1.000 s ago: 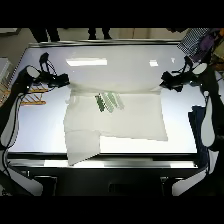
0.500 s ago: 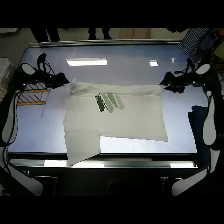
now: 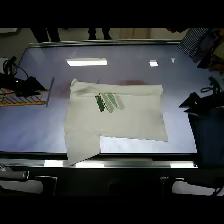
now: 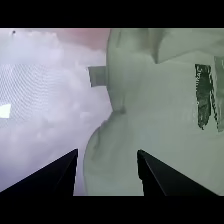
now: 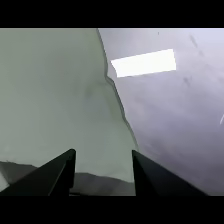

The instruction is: Fold the clothes and pants, and hang the long-sleeved shirts on hangers.

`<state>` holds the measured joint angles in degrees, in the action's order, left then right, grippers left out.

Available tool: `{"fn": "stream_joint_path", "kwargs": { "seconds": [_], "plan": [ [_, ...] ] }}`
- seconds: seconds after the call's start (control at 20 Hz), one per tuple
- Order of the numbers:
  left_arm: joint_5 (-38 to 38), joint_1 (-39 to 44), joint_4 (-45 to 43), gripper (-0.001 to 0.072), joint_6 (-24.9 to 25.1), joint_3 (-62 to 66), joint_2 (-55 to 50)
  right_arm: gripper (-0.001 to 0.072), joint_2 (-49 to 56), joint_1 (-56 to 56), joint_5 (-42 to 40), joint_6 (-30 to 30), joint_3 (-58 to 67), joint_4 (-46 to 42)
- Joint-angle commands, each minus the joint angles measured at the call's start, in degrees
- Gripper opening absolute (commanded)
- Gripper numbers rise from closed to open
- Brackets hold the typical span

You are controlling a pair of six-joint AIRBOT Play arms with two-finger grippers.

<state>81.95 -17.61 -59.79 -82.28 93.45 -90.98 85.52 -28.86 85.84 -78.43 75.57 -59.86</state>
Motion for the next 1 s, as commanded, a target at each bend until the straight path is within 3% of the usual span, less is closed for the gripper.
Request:
{"fn": "stream_joint_path", "kwargs": {
  "seconds": [0.0,0.3,0.95],
  "plan": [
    [0.5,-2.2,-0.2,0.0438,0.0,-10.9,7.8,0.0421,-5.2,-1.6,0.5,0.9,-15.5,-3.3],
    [-0.3,-2.2,-0.2,0.0438,0.0,-16.2,10.9,0.0421,-6.3,-1.6,-2.8,3.1,-28.3,-2.4],
    [-2.6,-2.2,-0.2,0.0438,0.5,-16.2,10.9,0.0421,-5.6,-1.5,-11.9,5.8,-31.9,2.1]
  ]
}}
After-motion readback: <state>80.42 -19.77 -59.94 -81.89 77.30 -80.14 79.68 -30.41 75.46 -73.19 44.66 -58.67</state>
